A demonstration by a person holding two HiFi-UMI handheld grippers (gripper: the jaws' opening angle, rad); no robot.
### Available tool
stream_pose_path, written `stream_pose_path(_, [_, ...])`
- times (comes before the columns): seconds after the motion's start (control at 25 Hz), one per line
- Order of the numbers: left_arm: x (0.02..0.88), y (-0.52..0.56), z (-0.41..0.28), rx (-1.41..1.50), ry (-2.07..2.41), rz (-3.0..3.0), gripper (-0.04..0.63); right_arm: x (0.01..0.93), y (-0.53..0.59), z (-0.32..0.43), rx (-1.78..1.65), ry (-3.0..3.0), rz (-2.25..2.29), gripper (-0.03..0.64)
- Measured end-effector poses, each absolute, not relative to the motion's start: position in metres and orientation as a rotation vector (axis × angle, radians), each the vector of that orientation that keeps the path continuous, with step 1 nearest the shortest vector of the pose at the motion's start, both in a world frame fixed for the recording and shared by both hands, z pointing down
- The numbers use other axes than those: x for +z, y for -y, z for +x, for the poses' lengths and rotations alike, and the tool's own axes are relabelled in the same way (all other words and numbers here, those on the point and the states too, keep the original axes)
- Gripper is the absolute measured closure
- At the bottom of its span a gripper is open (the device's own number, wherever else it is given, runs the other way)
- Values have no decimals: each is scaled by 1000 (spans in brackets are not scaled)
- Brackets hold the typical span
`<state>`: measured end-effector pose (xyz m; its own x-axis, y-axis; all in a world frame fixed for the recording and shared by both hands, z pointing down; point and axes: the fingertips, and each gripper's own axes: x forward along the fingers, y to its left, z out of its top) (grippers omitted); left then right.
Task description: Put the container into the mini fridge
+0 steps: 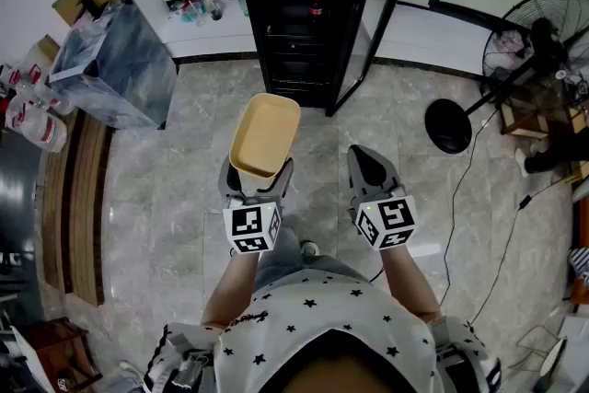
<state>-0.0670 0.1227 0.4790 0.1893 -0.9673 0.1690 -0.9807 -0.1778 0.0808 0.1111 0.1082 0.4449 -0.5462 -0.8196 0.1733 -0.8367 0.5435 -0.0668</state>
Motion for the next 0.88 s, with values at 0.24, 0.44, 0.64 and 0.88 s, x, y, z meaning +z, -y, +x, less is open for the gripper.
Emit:
stream_pose_path(0.24, [468, -169, -56, 86, 1864, 2348, 69, 451, -158, 117, 205, 2640, 1454, 624])
stream_pose_path(0.44, [455, -187, -61, 57, 1889, 2354, 69, 447, -180, 113, 207, 2647, 1433, 624])
stream_pose_path(0.64, [452, -192, -63, 39, 1899, 2349, 69, 442, -185, 106, 166, 2673, 1388, 624])
stream_pose_path(0.88, [451, -193, -62, 36, 1912, 2346, 69, 442, -189, 103, 152, 2704, 1332, 624])
